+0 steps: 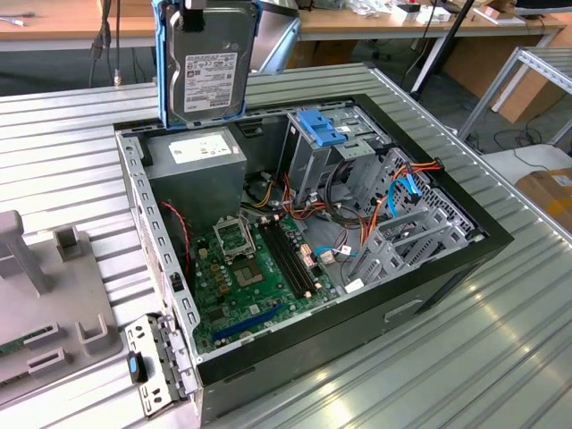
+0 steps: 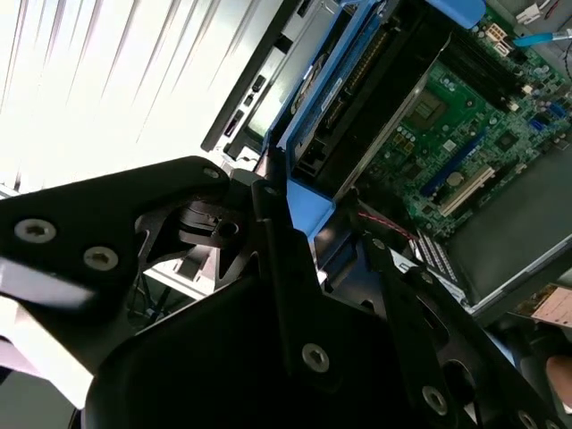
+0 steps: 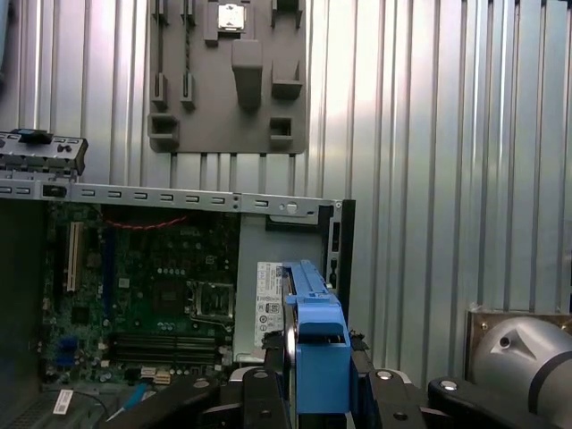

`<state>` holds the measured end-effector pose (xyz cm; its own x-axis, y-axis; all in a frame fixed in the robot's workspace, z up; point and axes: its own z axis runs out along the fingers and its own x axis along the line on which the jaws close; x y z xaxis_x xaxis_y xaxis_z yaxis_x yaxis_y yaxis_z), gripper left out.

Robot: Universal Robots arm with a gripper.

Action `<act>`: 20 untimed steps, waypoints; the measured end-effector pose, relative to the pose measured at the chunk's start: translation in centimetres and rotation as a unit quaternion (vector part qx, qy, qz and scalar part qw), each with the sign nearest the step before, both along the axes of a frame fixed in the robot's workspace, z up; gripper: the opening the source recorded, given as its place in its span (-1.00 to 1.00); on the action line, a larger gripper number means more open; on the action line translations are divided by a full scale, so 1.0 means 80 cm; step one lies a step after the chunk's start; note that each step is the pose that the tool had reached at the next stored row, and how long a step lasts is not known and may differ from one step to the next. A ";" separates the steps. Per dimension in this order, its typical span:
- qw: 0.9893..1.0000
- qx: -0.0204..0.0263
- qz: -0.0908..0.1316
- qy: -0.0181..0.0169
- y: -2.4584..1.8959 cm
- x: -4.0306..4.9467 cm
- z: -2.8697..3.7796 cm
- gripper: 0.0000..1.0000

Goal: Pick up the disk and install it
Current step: 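Pick up the disk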

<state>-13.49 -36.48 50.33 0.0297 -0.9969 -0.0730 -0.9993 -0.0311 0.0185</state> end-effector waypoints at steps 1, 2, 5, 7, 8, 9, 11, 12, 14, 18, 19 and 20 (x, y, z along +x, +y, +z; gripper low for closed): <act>1.000 0.000 0.000 -0.001 -0.0010 0.000 0.0000 -0.26; 1.000 0.000 0.000 -0.001 -0.0021 0.000 -0.0001 -0.26; 1.000 0.000 0.000 -0.002 -0.0113 0.000 0.0000 -0.26; 1.000 0.000 0.000 -0.003 -0.0260 0.000 0.0000 -0.26; 1.000 0.000 0.000 -0.003 -0.0299 0.000 -0.0001 -0.26; 1.000 0.000 0.000 -0.003 -0.0342 0.000 -0.0001 -0.26; 1.000 0.000 0.000 -0.003 -0.0428 0.000 -0.0001 -0.26; 1.000 0.000 0.000 -0.003 -0.0476 0.000 -0.0001 -0.26; 1.000 0.000 0.000 -0.003 -0.0582 0.000 -0.0001 -0.26; 1.000 0.000 0.000 -0.004 -0.0817 0.001 -0.0006 -0.26; 1.000 0.000 0.000 -0.004 -0.0869 0.002 -0.0007 -0.26; 1.000 -0.001 0.000 -0.003 -0.0915 0.003 -0.0008 -0.26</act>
